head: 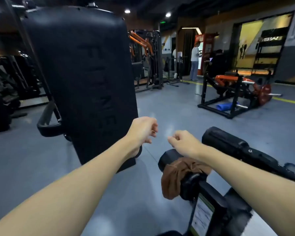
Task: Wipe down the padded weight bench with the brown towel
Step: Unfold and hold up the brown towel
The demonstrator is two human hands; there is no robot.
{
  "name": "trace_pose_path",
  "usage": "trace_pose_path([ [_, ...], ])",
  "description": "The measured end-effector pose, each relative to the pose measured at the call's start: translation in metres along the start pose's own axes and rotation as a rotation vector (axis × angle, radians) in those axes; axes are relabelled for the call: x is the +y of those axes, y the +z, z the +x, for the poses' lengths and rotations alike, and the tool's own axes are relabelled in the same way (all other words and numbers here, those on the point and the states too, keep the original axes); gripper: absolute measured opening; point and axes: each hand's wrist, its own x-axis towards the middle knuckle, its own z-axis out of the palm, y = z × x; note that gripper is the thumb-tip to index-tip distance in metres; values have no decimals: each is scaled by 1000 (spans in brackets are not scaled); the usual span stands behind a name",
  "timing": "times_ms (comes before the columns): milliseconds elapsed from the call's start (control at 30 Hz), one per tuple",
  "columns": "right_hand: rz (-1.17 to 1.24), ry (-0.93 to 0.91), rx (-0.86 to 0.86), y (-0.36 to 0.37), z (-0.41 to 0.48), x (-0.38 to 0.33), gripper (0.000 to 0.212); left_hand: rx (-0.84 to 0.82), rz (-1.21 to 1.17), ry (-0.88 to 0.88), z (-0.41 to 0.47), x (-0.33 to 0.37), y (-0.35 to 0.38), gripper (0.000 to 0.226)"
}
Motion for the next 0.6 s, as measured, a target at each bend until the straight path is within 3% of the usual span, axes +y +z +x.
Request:
trace_pose_path([
  [100,-266,79,-23,24,1,59,6,-1,149,0,6,-58,25,15],
  [233,-480,144,-104,45,-4,118,60,-54,215,-32,12,-132,51,29],
  [333,-517,113,-117,57,3,143,76,-71,265,-24,18,-174,64,42],
  [500,-578,12,-105,83,17,165,78,-106,342,-2,25,-215,84,61],
  [600,-718,17,-93,97,23,167,67,-141,383,-9,28,-232,92,72],
])
